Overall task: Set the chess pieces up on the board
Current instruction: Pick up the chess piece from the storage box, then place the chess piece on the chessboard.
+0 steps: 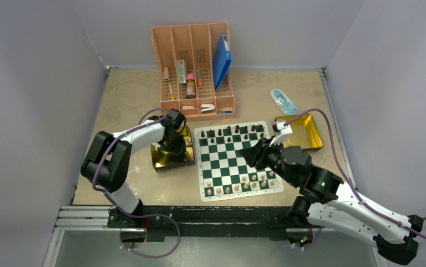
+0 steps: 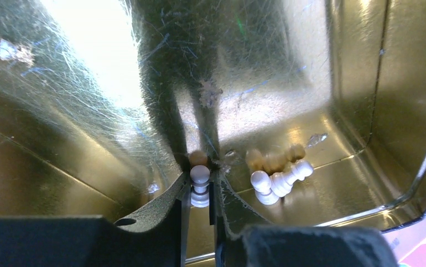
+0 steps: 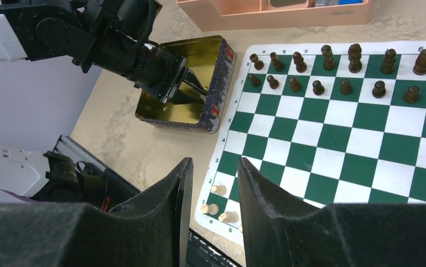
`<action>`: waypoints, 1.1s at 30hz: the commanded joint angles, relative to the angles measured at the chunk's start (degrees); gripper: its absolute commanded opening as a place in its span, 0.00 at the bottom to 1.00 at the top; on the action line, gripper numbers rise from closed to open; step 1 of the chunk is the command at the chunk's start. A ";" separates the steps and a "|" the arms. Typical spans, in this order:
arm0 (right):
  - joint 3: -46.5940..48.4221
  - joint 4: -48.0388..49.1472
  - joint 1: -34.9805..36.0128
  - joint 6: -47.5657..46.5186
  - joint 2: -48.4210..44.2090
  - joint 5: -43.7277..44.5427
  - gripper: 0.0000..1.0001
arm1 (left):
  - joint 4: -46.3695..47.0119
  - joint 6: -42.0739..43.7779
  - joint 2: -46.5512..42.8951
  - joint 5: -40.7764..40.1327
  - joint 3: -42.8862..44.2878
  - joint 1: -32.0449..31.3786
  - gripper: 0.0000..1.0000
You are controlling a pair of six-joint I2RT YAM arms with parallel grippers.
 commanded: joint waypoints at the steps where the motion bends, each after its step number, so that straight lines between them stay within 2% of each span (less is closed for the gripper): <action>1: 0.00 1.72 0.20 -0.30 0.15 0.35 0.38 | -2.40 -0.45 -4.38 -3.90 0.40 0.25 0.12; 8: 0.04 1.80 0.24 -0.56 1.24 0.90 0.37 | -4.80 -0.76 -12.23 -7.26 0.29 0.25 0.04; 11: 0.29 1.78 0.24 -0.40 2.35 1.37 0.37 | -4.63 2.42 -17.55 -9.31 -0.61 0.25 0.00; 16: 1.34 3.29 0.22 0.73 5.29 -2.28 0.39 | 4.51 14.52 -24.35 -8.04 -2.99 0.25 0.00; 20: 0.81 10.39 0.24 2.60 8.36 -8.55 0.42 | 16.19 28.05 -31.43 -4.78 -7.37 0.21 0.00; 24: 0.07 19.59 0.25 3.59 11.69 -12.02 0.46 | 29.68 39.14 -37.30 1.11 -11.80 0.16 0.00; 28: 1.18 27.77 0.22 1.43 15.31 -13.57 0.47 | 39.68 47.27 -39.58 12.45 -13.06 0.16 0.01; 33: 4.20 29.92 0.82 -0.49 19.23 -13.18 0.50 | 48.95 50.10 -40.79 27.56 -14.21 0.16 0.01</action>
